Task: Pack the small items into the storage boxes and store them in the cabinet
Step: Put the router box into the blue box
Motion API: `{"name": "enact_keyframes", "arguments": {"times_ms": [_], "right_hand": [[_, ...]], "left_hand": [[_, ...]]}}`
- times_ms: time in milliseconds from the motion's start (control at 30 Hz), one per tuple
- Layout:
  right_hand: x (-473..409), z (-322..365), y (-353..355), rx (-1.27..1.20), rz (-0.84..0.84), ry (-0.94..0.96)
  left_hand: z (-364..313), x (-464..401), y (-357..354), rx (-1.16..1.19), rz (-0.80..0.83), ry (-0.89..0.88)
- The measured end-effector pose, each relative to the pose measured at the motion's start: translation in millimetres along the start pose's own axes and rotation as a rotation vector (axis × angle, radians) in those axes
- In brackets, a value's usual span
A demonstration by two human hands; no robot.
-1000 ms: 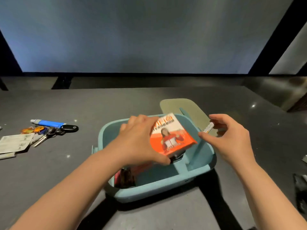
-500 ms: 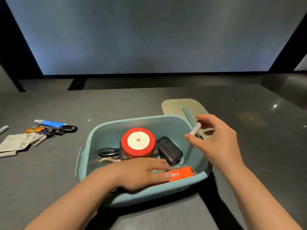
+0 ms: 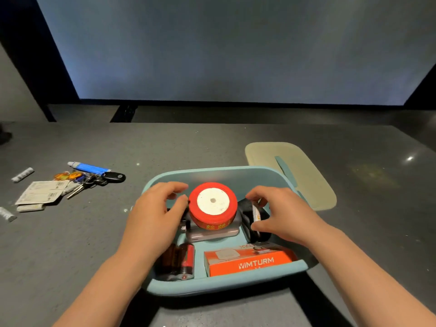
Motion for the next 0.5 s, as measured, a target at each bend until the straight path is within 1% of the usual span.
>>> {"name": "enact_keyframes", "arguments": {"times_ms": [200,267,367,500], "right_hand": [[-52,-7,-25,0.131,0.178,0.034],[-60,-10,-32,0.063,0.204,0.042],[-65,-10,-37,-0.038,0.196,0.026],[-62,-6,-39,-0.049,0.204,0.043]], "left_hand": [[-4,1,-9,-0.024,0.061,-0.014],[-3,1,-11,-0.045,0.089,-0.008],[-2,2,-14,-0.085,0.117,-0.025],[0,1,-15,-0.083,0.132,-0.019]]}}
Point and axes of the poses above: each hand's wrist, its own x-axis away from the middle knuckle, its own y-axis out of the back of the hand, z = x × y, the point moved 6 cm from there along -x, towards the middle knuckle, and after that the axes turned 10 degrees about x, right-handed, at the moved point
